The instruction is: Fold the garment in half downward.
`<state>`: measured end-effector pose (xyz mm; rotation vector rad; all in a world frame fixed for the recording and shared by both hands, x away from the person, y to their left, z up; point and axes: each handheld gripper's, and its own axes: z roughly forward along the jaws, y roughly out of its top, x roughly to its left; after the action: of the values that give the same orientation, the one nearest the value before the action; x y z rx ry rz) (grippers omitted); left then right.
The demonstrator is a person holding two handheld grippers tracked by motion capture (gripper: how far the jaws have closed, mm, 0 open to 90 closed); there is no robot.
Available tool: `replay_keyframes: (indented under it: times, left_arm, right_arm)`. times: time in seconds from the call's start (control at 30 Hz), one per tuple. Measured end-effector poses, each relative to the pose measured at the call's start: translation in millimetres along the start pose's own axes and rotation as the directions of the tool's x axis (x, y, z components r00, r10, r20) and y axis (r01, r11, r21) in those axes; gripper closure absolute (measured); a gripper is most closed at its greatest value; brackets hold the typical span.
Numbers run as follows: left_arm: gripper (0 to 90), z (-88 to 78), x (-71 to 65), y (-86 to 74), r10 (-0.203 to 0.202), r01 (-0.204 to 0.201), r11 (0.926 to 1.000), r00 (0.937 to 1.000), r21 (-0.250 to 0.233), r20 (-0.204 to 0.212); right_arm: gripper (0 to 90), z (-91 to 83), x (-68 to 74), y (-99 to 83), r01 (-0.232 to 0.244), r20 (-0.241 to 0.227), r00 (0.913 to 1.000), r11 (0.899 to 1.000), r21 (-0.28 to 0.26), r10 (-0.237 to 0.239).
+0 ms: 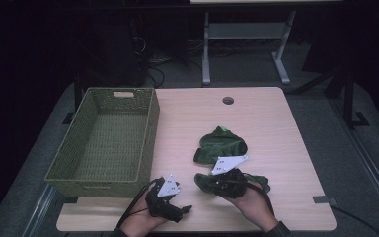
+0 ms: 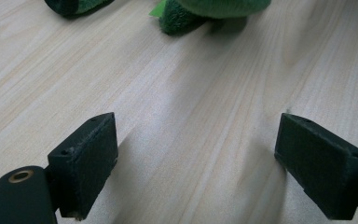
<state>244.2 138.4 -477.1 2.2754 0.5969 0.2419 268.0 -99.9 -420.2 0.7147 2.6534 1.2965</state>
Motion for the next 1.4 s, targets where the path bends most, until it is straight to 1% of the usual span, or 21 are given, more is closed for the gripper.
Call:
replay_keyframes:
  times: [0.17,0.33,0.4,0.5,0.6,0.63,0.7,0.73,0.83,0.87,0.93,1.07,1.1,1.17,1.37,1.4]
  left_arm:
    - [12.5,0.0,0.0,0.0,0.0,0.0,1.0,1.0,0.001,0.0]
    - [12.5,-0.1,0.3,0.1,0.003,-0.003,1.0,1.0,0.001,-0.001]
    - [12.5,-0.1,0.4,0.1,0.005,-0.005,1.0,1.0,0.001,-0.002]
    - [12.5,0.0,0.3,0.1,0.004,-0.004,1.0,1.0,0.001,-0.002]
    - [12.5,0.0,0.2,0.0,0.003,-0.003,1.0,1.0,0.001,-0.001]
    - [12.5,-0.1,0.1,0.0,0.003,-0.003,1.0,1.0,0.001,-0.001]
    - [12.4,0.0,0.1,0.0,0.002,-0.002,1.0,1.0,0.001,-0.001]
    - [12.5,0.0,0.1,0.0,0.002,-0.002,1.0,1.0,0.001,-0.001]
    - [12.5,-0.1,0.4,0.1,0.006,-0.006,1.0,1.0,0.002,-0.002]
    - [12.5,-0.1,0.4,0.1,0.006,-0.006,1.0,1.0,0.001,-0.002]
    - [12.5,0.0,0.3,0.1,0.006,-0.006,1.0,1.0,-0.001,-0.003]
    - [12.5,-0.2,0.2,0.0,0.004,-0.004,1.0,1.0,0.004,0.0]
    - [12.5,-0.2,0.3,0.0,0.005,-0.005,1.0,1.0,0.004,0.0]
    - [12.5,-0.2,0.5,0.1,0.008,-0.008,1.0,1.0,0.004,-0.002]
    - [12.4,-0.2,0.5,0.1,0.007,-0.007,1.0,1.0,0.003,-0.002]
    - [12.5,-0.2,0.5,0.1,0.008,-0.008,1.0,1.0,0.004,-0.002]
  right_arm:
    - [85.7,-10.0,-6.1,-2.2,-0.01,0.004,0.9999,1.0,-0.023,0.01]
    - [85.7,-18.5,-13.2,-5.5,-0.03,0.024,0.9992,0.999,-0.03,0.031]
    - [85.3,-20.9,-16.0,-7.7,-0.03,0.032,0.999,0.999,-0.036,0.032]
    - [85.3,-26.0,-19.5,-11.5,-0.05,0.043,0.9977,0.998,-0.039,0.052]
    - [85.3,-31.3,-23.5,-16.0,-0.056,0.056,0.9967,0.998,-0.041,0.059]
    - [85.3,-32.7,-23.9,-17.0,-0.068,0.058,0.9959,0.997,-0.037,0.07]
    - [85.4,-36.0,-27.2,-20.7,-0.069,0.069,0.995,0.997,-0.041,0.072]
    - [85.3,-37.4,-27.7,-21.7,-0.081,0.073,0.9938,0.996,-0.039,0.084]
    - [85.3,-42.9,-33.6,-27.8,-0.092,0.09,0.9915,0.995,-0.034,0.095]
    - [84.9,-45.2,-36.6,-31.4,-0.111,0.097,0.9888,0.993,-0.029,0.114]
    - [84.6,-45.7,-39.1,-33.7,-0.117,0.097,0.9881,0.993,-0.025,0.119]
    - [82.7,-47.5,-47.6,-42.4,-0.157,0.125,0.9798,0.988,-0.001,0.156]
    - [82.2,-48.1,-50.2,-44.2,-0.156,0.133,0.979,0.988,-0.001,0.155]
    - [80.3,-49.2,-54.0,-46.8,-0.175,0.161,0.9722,0.985,0.015,0.17]
    - [78.4,-51.3,-62.8,-55.2,-0.197,0.215,0.9601,0.978,0.069,0.178]
    - [78.3,-52.1,-64.7,-57.3,-0.194,0.226,0.9588,0.978,0.075,0.172]
